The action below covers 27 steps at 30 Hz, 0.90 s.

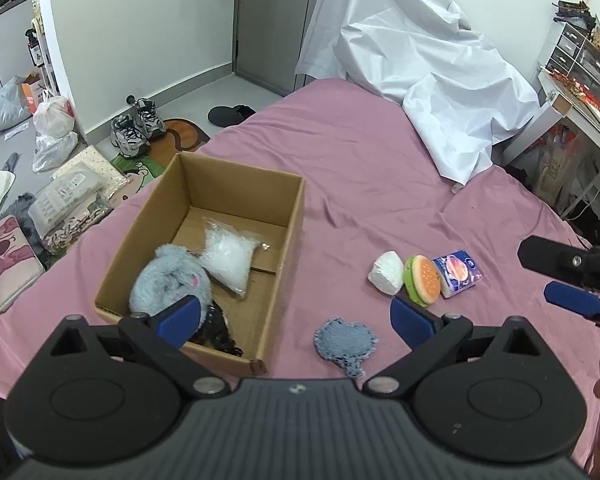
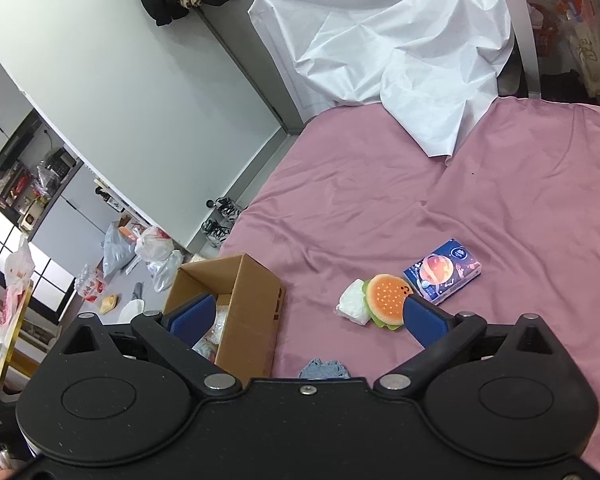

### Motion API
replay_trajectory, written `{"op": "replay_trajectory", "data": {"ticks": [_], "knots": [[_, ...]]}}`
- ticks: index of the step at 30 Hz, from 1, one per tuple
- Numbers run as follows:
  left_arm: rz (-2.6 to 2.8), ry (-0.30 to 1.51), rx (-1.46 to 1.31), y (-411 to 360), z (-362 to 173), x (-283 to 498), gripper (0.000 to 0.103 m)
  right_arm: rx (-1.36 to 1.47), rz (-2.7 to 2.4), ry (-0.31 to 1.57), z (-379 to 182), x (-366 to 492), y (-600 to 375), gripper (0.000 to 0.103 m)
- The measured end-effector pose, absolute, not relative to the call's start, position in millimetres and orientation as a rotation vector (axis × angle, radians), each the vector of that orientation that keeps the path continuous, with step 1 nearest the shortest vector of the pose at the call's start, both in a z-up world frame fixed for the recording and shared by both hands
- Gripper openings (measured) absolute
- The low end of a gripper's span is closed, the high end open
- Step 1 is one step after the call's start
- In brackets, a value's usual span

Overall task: Organize soft objects
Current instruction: 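Move the left gripper over the blue denim heart pad on the bed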

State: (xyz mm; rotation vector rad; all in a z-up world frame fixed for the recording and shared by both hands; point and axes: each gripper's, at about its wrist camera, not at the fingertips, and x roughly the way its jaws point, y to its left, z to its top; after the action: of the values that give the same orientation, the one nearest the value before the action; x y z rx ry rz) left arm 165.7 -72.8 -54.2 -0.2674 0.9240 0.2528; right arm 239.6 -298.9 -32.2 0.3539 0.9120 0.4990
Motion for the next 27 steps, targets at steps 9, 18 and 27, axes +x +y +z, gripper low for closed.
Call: {"op": "replay_trajectory", "data": {"ticks": [9, 18, 27], "knots": [[0.259, 0.924, -0.295, -86.6, -60.0, 169.1, 0.100, 0.347, 0.505, 0.898, -31.9, 241.2, -314.7, 0.101], [0.225, 0.941, -0.309, -104.8, -80.7, 177.9, 0.099, 0.399, 0.441, 0.907, -40.9, 249.8, -340.6, 0.102], [0.210, 0.989, -0.354, -120.0, -116.0, 188.9, 0.093, 0.387, 0.419, 0.961, -59.0, 258.7, -337.9, 0.102]]}}
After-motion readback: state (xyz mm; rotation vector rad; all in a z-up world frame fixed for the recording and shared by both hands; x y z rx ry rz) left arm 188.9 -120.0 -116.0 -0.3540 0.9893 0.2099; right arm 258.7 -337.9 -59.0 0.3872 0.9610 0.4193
